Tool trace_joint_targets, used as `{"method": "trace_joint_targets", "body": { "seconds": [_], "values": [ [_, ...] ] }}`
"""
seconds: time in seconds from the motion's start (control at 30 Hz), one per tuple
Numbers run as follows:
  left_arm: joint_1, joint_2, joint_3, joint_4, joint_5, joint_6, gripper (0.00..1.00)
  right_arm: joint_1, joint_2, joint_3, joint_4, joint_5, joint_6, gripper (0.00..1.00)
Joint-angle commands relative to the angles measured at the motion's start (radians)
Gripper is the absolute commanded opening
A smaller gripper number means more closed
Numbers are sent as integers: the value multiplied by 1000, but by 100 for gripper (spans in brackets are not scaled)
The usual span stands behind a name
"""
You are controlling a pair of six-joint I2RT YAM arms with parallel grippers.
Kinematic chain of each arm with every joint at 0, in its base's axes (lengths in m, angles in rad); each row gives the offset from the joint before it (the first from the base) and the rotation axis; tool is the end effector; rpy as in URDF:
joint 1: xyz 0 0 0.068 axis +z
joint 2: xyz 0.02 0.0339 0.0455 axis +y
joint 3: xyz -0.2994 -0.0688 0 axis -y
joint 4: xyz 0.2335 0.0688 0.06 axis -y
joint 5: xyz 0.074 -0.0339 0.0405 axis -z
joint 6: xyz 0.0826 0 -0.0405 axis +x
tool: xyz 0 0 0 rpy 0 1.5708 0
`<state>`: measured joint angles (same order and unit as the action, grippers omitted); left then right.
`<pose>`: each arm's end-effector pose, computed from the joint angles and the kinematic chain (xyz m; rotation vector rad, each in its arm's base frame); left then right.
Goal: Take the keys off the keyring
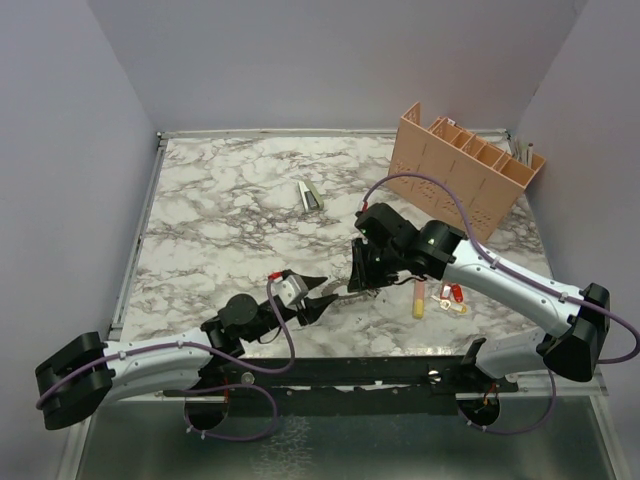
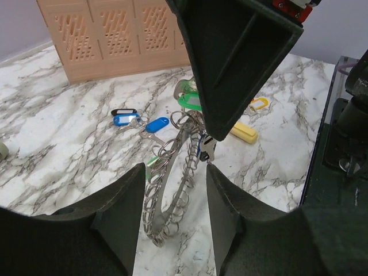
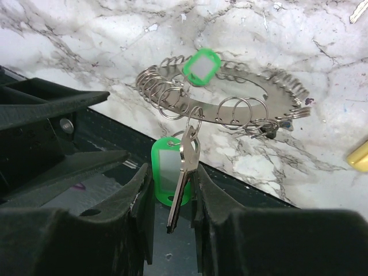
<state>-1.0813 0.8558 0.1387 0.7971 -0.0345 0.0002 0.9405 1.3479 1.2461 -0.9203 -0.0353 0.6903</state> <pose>0.0943 -0.1709 0.2439 0.7727 1.3432 -0.8409 0.1591 0.2230 0.3079 -0.3540 2.7066 0.5923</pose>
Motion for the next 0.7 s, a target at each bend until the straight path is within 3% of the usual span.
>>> {"method": "trace_joint_targets", "body": {
  "seconds": [0.0,0.27,0.67],
  "values": [
    [-4,24,22,35,26,-75,47,-2,-9,31,48,32,96,1],
    [-34,181,25,213,-16,-124,48,-3,-9,22,89,68,179,1],
    [-60,440,-8,628,-139,-113,49,-2,-2,16,109,1,204,1]
  ]
}}
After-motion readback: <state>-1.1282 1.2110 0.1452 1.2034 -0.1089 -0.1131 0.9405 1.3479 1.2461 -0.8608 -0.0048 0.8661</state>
